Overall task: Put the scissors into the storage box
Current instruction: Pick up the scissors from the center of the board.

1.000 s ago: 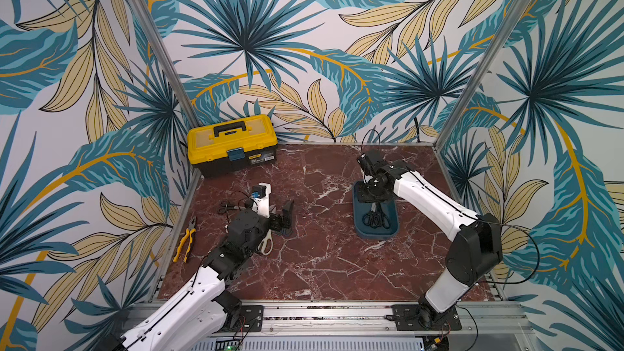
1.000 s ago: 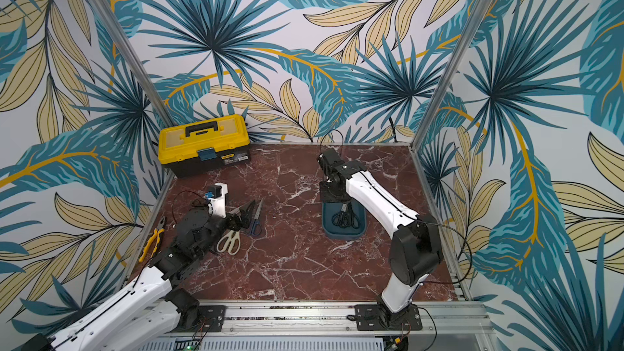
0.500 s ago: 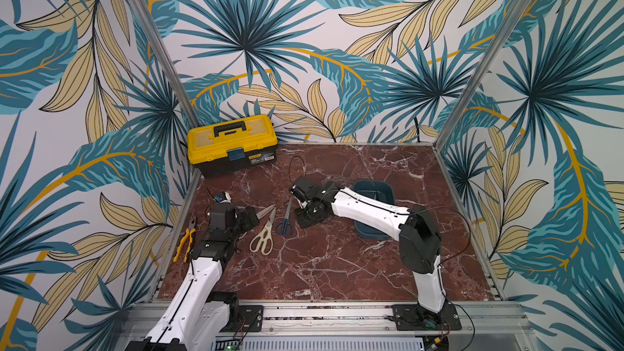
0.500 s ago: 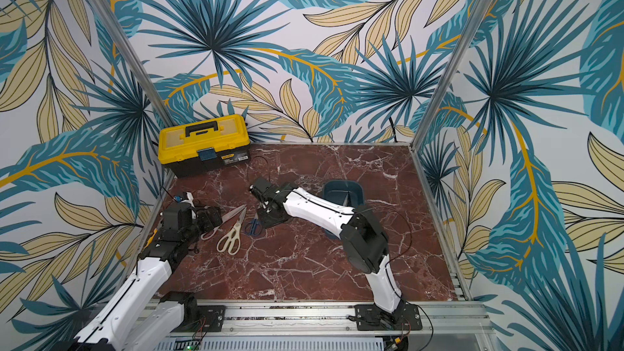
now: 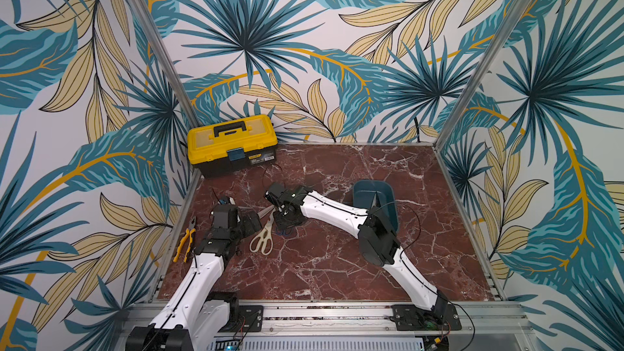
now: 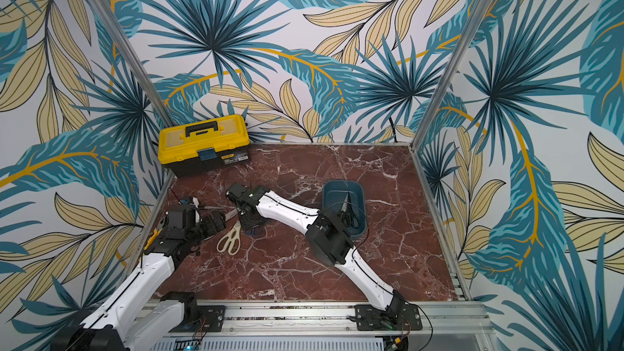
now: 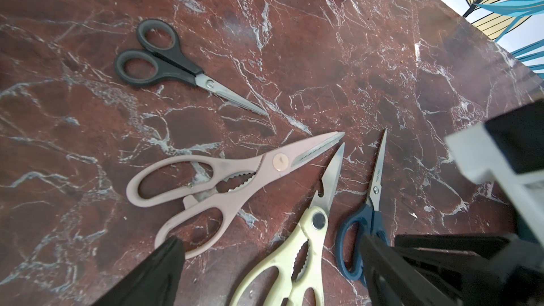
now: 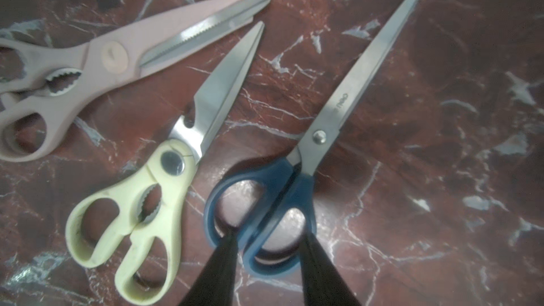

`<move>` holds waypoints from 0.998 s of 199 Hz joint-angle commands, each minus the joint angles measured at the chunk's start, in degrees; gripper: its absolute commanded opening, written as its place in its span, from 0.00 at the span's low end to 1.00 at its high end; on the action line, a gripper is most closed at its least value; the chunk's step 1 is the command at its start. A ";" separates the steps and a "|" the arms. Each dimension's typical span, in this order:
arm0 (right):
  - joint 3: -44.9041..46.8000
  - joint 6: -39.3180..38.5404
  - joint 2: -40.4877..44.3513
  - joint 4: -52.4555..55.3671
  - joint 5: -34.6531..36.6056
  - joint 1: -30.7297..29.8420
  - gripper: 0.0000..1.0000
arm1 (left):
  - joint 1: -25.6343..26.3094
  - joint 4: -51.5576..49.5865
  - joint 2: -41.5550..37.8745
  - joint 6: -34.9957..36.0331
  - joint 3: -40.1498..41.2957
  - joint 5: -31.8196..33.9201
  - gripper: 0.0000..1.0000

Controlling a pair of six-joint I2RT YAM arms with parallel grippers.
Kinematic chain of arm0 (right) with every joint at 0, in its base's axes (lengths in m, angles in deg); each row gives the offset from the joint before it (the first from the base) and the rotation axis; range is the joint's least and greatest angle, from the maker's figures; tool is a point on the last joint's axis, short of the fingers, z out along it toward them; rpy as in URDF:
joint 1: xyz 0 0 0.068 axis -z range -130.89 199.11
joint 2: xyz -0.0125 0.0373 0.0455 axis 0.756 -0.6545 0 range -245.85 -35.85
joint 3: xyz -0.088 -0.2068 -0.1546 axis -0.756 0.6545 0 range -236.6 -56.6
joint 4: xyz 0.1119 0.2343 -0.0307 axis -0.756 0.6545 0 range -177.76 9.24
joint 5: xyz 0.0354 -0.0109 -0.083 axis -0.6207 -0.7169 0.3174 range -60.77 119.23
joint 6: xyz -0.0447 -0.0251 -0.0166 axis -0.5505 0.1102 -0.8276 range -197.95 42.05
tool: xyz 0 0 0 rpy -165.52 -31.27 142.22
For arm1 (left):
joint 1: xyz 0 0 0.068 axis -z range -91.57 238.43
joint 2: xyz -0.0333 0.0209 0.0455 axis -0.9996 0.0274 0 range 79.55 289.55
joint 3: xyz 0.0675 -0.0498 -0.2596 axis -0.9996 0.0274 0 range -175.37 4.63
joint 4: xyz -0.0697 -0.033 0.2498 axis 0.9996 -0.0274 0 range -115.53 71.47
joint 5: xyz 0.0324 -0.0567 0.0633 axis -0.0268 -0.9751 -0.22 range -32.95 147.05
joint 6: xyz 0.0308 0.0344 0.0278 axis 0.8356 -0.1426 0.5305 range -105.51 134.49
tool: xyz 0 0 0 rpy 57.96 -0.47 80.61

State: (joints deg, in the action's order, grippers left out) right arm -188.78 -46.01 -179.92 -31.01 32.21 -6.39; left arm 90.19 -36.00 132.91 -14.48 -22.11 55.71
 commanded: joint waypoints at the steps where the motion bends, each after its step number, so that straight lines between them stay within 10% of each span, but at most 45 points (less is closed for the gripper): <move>1: -3.61 1.58 -2.96 6.11 -1.11 -0.33 0.40 | -0.44 1.04 -0.19 0.31 1.39 -0.40 0.99; 149: 2.08 -0.19 -3.10 10.39 6.09 6.12 0.04 | 1.25 5.39 -2.18 8.53 -0.77 -16.56 0.98; 199: 21.66 -2.23 14.97 -10.06 -4.12 6.92 0.00 | 8.03 11.07 -6.74 12.28 -1.29 -21.67 0.97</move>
State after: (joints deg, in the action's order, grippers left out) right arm -177.41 -46.75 -174.90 -30.82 33.46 0.19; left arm 96.07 -30.78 129.04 -5.28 -21.52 39.67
